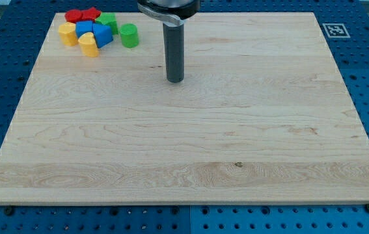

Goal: Move your arm closer to the yellow hexagon

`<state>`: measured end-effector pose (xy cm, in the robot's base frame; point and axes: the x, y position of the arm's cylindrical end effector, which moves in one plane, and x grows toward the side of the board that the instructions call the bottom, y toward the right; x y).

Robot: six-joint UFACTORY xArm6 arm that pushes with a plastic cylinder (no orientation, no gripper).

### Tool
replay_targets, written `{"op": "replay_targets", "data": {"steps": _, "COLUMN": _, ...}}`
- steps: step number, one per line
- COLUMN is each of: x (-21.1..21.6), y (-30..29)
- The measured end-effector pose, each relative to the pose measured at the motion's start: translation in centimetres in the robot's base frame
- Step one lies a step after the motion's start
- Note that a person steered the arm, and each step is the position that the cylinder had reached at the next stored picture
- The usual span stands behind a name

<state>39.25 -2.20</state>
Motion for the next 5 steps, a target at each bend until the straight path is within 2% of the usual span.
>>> {"op": "replay_targets", "data": {"steps": 1, "x": 0.0, "y": -0.6}}
{"op": "replay_targets", "data": {"steps": 3, "x": 0.8, "y": -11.8}}
{"op": "replay_targets", "data": {"steps": 4, "x": -0.9, "y": -17.0}}
{"op": "replay_targets", "data": {"steps": 5, "x": -4.5, "y": -22.6}}
